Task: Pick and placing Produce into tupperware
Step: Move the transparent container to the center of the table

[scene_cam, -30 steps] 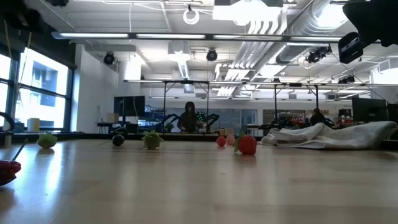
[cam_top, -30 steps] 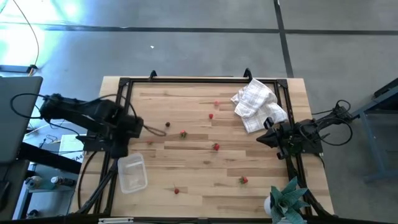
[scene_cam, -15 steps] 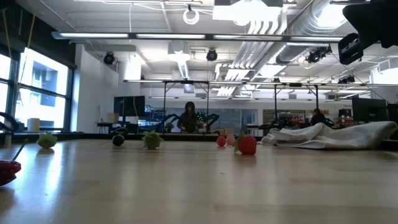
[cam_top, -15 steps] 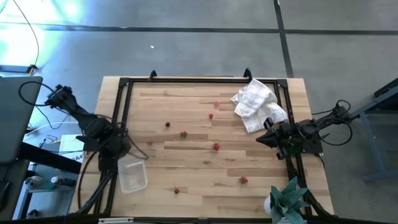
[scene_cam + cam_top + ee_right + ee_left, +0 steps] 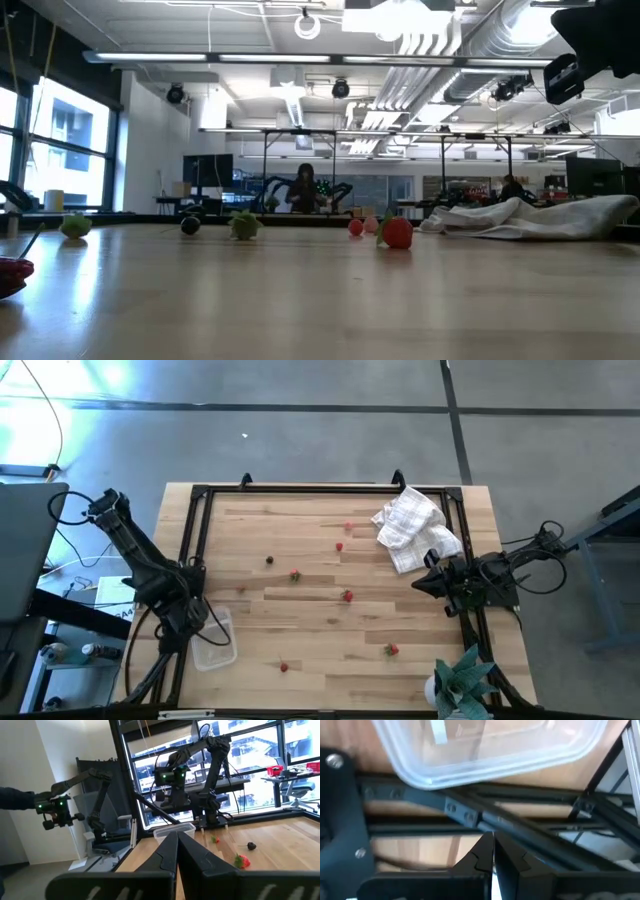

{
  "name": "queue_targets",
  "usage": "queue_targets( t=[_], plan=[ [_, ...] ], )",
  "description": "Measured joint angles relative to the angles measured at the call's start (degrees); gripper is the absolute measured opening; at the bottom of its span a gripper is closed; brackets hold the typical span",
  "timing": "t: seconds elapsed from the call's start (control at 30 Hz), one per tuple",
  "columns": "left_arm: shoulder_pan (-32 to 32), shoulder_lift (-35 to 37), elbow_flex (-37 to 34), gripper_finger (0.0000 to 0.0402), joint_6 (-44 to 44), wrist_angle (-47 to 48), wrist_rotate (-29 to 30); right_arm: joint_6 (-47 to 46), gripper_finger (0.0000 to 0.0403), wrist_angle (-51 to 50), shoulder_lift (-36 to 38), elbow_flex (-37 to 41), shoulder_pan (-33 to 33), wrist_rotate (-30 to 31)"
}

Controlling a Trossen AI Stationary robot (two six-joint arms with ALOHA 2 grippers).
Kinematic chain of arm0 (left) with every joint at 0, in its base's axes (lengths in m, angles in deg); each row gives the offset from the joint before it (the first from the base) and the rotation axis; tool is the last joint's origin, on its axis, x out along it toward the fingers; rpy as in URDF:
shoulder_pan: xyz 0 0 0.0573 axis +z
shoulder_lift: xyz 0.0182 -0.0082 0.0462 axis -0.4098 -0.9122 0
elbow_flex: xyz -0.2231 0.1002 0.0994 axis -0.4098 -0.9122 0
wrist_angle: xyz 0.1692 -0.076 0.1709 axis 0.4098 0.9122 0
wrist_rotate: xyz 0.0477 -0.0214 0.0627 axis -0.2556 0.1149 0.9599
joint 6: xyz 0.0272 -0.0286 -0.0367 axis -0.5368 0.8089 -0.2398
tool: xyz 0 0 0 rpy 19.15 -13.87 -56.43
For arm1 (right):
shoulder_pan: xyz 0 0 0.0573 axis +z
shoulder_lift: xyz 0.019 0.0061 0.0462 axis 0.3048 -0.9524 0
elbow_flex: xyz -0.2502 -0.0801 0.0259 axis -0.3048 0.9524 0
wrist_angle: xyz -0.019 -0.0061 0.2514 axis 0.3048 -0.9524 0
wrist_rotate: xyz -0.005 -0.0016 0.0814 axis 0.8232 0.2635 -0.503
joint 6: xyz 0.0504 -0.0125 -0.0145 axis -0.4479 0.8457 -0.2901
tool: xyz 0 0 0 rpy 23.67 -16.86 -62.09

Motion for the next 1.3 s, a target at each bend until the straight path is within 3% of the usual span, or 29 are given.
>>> queue_targets(
  t=[0.37,1.03,1.3],
  plan=[
    [-0.3,0.0,-9.3,0.0003,4.0,-13.0,-2.7,-0.1,0.0,0.0,0.0,0.0,0.0,0.0],
    [-0.3,-0.6,-10.3,0.0003,3.6,-16.6,0.6,0.0,0.0,0.0,0.0,0.0,0.0,0.0],
    [-0.3,-1.8,-13.9,0.0003,5.0,-22.8,0.4,0.0,0.0,0.4,0.0,0.0,0.0,0.0]
  ],
)
